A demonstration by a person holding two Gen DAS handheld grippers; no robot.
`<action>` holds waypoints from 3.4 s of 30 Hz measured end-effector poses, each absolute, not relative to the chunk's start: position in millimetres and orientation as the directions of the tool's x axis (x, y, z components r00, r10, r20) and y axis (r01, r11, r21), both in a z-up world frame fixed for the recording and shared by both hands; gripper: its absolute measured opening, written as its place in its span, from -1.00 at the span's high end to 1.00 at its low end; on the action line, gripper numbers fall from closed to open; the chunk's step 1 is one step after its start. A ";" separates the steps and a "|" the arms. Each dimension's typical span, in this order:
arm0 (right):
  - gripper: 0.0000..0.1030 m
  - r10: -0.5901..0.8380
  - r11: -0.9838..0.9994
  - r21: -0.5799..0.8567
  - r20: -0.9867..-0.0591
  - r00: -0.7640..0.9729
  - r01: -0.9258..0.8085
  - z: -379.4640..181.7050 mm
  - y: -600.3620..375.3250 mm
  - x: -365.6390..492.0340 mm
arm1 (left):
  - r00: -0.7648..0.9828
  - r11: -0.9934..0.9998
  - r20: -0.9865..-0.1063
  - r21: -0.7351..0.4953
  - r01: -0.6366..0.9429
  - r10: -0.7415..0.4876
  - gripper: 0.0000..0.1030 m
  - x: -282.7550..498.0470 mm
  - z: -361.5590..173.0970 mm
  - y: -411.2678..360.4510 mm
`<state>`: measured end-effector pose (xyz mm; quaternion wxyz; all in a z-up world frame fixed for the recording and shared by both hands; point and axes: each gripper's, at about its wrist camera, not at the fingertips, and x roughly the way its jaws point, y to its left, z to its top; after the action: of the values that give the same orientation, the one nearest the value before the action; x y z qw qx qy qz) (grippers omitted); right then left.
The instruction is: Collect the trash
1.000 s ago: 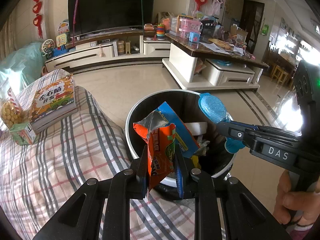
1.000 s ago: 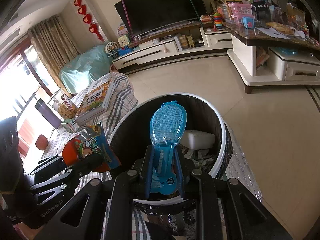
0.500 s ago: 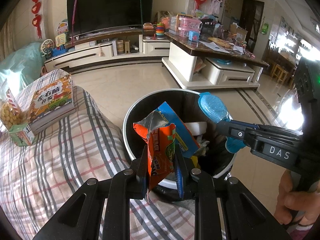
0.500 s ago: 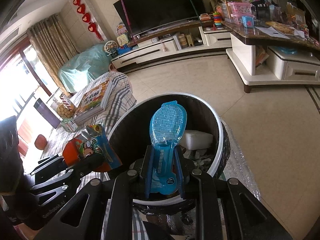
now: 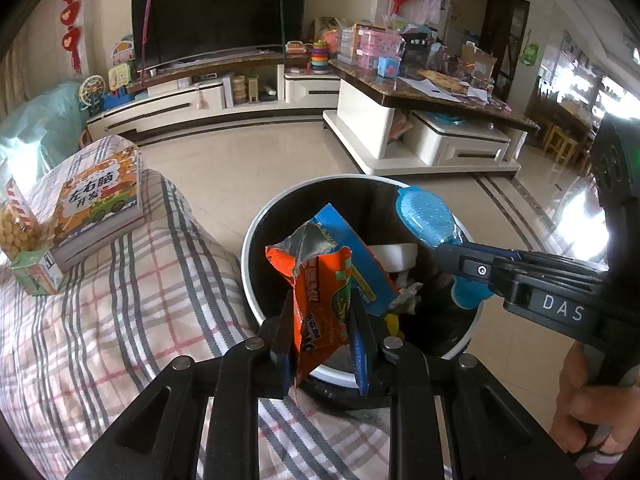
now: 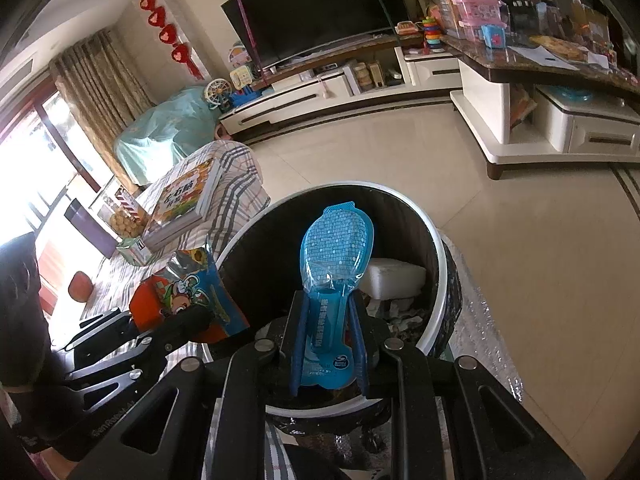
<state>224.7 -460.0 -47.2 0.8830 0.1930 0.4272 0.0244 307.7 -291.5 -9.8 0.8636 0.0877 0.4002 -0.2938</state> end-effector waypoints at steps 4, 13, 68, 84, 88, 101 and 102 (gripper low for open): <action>0.32 0.211 0.914 0.382 -0.738 0.640 0.139 -45.3 -465.6 223.2 | 0.514 0.816 -0.738 -0.085 0.572 -0.437 0.14 309.3 -8.7 -289.4; -0.34 0.204 0.892 0.423 -0.689 0.695 0.158 -27.4 -467.7 198.6 | 0.548 0.838 -0.697 -0.143 0.526 -0.463 -0.14 290.8 -6.3 -248.7; -1.00 -0.015 0.996 0.075 -0.367 0.930 0.046 -1.2 -298.7 29.5 | 0.949 0.993 -0.294 -0.003 0.121 -0.117 -0.99 50.2 -23.7 -83.9; -1.00 0.006 0.997 0.075 -0.357 0.934 0.023 1.5 -295.3 26.8 | 0.948 0.992 -0.294 -0.001 0.130 -0.124 -0.99 45.0 -22.2 -84.2; -1.00 0.009 0.997 0.080 -0.359 0.933 0.021 1.7 -295.3 26.2 | 0.948 0.991 -0.293 0.000 0.132 -0.126 -0.99 45.5 -22.0 -82.6; -1.00 0.010 0.997 0.078 -0.362 0.932 0.019 2.0 -295.0 26.1 | 0.946 0.990 -0.295 -0.003 0.139 -0.133 -0.99 44.5 -20.7 -80.9; -1.00 0.010 0.997 0.078 -0.363 0.932 0.020 2.1 -295.0 26.0 | 0.946 0.990 -0.295 -0.003 0.138 -0.133 -0.99 44.5 -21.0 -81.2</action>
<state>26.0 -295.0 2.1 0.9820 0.0402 0.1845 -0.0024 44.5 -81.2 -21.0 0.9864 0.0087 0.1490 -0.0689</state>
